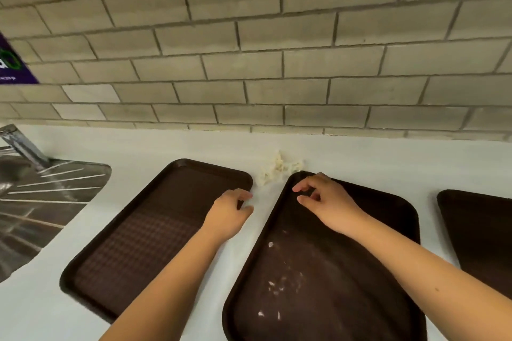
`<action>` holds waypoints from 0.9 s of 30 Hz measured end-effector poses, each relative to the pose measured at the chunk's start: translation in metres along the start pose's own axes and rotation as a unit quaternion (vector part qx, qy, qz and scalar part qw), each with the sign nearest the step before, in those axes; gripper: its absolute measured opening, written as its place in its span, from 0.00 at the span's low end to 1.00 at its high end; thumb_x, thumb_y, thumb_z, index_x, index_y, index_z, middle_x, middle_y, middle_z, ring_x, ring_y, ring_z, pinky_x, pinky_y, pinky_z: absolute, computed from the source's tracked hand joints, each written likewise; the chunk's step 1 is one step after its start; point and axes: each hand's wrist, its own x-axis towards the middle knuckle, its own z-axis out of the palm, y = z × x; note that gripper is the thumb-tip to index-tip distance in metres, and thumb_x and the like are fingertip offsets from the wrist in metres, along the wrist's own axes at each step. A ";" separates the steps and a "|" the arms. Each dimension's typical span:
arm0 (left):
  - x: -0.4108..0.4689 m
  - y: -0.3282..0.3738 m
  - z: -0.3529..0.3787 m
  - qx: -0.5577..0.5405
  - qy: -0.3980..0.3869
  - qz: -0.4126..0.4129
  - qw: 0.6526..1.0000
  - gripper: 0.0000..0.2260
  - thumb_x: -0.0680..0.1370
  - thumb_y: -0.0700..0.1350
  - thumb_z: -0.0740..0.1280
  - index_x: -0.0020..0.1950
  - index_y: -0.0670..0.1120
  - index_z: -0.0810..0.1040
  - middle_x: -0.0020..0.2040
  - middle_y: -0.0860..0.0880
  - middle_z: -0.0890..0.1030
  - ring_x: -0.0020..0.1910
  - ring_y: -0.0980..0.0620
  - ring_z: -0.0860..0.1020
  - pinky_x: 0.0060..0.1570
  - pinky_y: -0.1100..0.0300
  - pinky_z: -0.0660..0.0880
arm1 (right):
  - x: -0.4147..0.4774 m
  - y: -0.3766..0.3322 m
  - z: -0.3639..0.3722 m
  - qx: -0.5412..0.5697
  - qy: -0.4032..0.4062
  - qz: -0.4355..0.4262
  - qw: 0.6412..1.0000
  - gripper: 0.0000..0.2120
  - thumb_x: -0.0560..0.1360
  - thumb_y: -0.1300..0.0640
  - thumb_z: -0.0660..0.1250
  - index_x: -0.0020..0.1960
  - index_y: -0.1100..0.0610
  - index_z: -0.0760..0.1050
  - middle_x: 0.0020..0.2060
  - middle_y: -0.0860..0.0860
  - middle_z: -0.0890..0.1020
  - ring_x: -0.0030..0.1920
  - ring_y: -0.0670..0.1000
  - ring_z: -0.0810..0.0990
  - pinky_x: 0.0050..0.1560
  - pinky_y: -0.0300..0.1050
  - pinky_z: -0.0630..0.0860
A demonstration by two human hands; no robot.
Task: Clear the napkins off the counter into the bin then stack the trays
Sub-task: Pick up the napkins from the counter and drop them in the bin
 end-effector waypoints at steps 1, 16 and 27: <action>0.014 -0.001 0.003 0.026 -0.009 0.002 1.000 0.17 0.78 0.49 0.65 0.67 0.51 0.74 0.65 0.50 0.75 0.61 0.51 0.74 0.57 0.59 0.72 | 0.006 0.003 0.002 0.008 0.004 0.009 1.000 0.08 0.77 0.52 0.66 0.56 0.45 0.77 0.51 0.42 0.74 0.45 0.44 0.77 0.52 0.39 0.76; 0.125 -0.015 0.058 0.242 0.016 0.114 0.963 0.07 0.80 0.50 0.62 0.54 0.56 0.79 0.49 0.58 0.80 0.55 0.58 0.76 0.75 0.52 0.48 | 0.040 0.050 0.015 0.012 0.031 0.069 0.997 0.08 0.77 0.52 0.67 0.54 0.43 0.78 0.49 0.40 0.76 0.45 0.41 0.78 0.48 0.31 0.72; 0.042 0.022 0.053 -0.360 -0.011 0.029 0.933 0.08 0.75 0.42 0.72 0.52 0.54 0.81 0.47 0.55 0.83 0.48 0.64 0.80 0.50 0.70 0.73 | 0.047 0.009 0.053 0.363 -0.002 0.171 0.916 0.16 0.81 0.44 0.54 0.60 0.48 0.76 0.49 0.55 0.82 0.42 0.52 0.82 0.47 0.52 0.81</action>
